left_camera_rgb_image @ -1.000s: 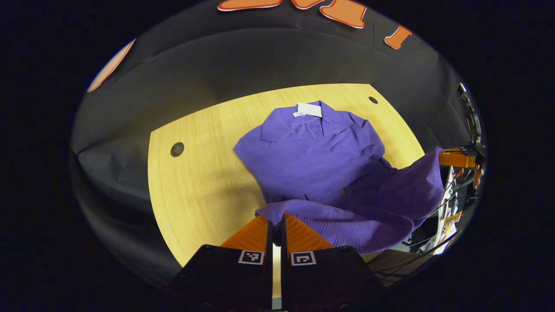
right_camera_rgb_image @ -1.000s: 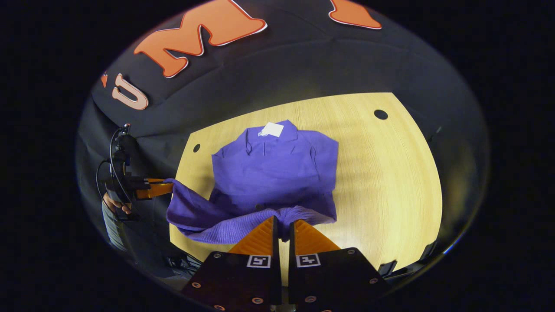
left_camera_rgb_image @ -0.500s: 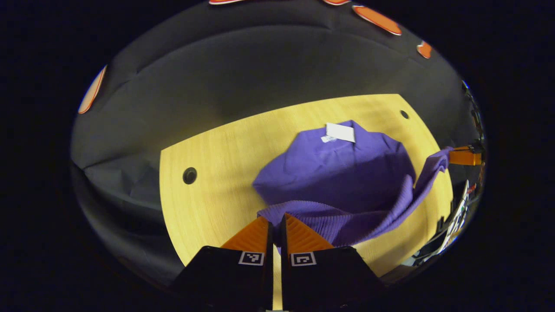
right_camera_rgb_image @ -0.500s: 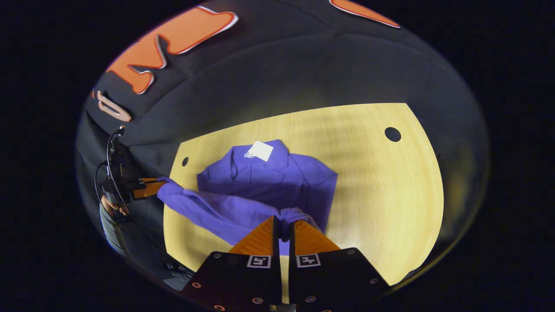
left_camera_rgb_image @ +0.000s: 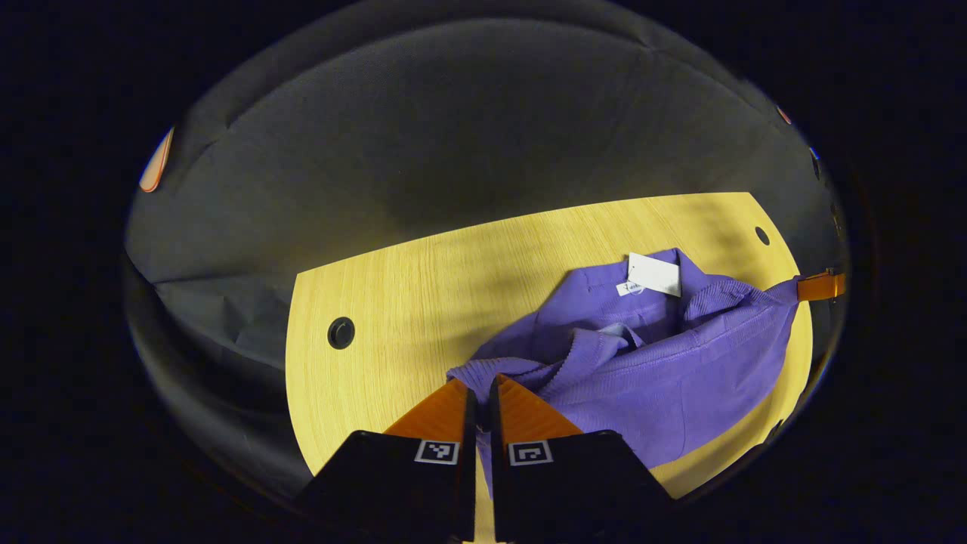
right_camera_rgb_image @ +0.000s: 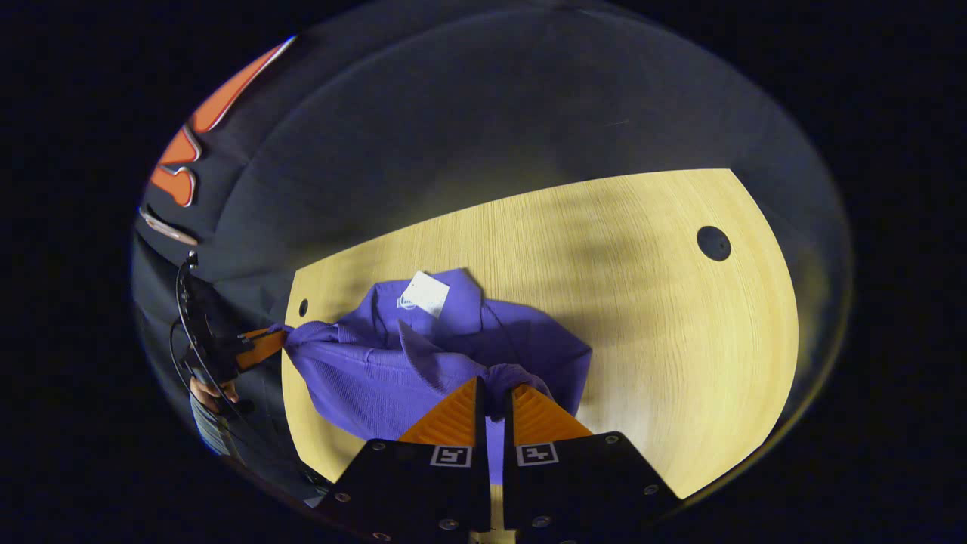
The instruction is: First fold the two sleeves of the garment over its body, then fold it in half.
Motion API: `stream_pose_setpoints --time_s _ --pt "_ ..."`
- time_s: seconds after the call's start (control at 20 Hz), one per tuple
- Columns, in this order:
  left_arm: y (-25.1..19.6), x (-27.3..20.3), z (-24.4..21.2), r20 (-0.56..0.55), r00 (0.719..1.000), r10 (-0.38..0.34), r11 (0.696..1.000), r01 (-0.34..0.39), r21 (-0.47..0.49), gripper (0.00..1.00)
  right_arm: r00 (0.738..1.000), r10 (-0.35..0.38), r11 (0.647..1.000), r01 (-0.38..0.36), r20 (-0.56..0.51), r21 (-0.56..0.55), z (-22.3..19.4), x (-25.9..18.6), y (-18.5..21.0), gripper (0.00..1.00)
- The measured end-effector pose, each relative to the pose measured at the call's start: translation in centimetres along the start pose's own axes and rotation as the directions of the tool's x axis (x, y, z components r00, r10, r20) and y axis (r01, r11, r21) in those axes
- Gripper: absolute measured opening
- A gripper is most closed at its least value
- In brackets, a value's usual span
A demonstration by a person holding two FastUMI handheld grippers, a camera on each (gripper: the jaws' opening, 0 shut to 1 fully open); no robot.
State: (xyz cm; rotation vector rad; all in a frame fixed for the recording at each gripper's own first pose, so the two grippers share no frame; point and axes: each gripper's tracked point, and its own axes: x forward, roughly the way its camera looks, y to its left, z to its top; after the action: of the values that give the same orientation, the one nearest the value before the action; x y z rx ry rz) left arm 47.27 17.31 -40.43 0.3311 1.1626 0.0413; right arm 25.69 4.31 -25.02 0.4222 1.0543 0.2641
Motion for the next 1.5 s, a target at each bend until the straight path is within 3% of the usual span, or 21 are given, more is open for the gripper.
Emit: stream_pose_setpoints --time_s 0.15,0.35,0.4,0.45,0.5,0.7,0.9,1.0,1.2,1.5 --pt "1.1 0.4 0.6 0.045 0.997 0.059 0.998 -0.057 -0.036 0.16 0.998 0.034 0.997 -0.039 0.058 0.074 2.0 1.0 0.7 0.14" --pt "2.9 -1.2 3.0 0.171 0.976 0.133 0.99 -0.122 -0.072 0.31 0.988 0.038 0.996 -0.049 0.148 0.071 3.8 0.2 0.8 0.23" --pt "2.8 -2.1 3.1 0.185 0.974 0.128 0.99 -0.115 -0.08 0.37 0.985 0.029 0.997 -0.04 0.168 0.062 4.0 -0.4 0.6 0.17" --pt "2.6 -2.7 3.3 0.204 0.971 0.128 0.99 -0.111 -0.093 0.44 0.983 0.018 0.998 -0.028 0.182 0.055 4.0 -1.1 0.5 0.43" --pt "2.1 -3.4 3.6 0.23 0.966 0.116 0.99 -0.093 -0.11 0.51 0.979 0.003 0.999 -0.01 0.206 0.036 4.1 -1.8 0.3 0.37" --pt "1.7 -8.1 4.2 0.323 0.943 0.08 0.983 -0.021 -0.182 0.88 0.952 -0.014 0.998 0.033 0.307 -0.055 3.2 -5.5 1.7 0.61" --pt "0.7 -13.5 3.7 0.424 0.904 0.05 0.976 0.046 -0.214 0.89 0.916 -0.014 0.992 0.061 0.402 -0.106 1.1 -9.7 4.1 0.88" --pt "0.9 -16.8 3.2 0.478 0.877 0.048 0.972 0.07 -0.225 0.89 0.89 -0.01 0.988 0.079 0.455 -0.133 0.2 -11.9 5.6 0.95" --pt "0.0 -22.5 1.6 0.566 0.823 0.049 0.959 0.12 -0.258 0.89 0.813 0.007 0.971 0.134 0.582 -0.199 -1.1 -16.3 9.3 0.95" --pt "1.0 -31.7 -0.8 0.719 0.68 0.147 0.963 0.068 -0.261 0.91 0.656 0.025 0.934 0.254 0.755 -0.251 -3.6 -22.6 13.5 0.95"
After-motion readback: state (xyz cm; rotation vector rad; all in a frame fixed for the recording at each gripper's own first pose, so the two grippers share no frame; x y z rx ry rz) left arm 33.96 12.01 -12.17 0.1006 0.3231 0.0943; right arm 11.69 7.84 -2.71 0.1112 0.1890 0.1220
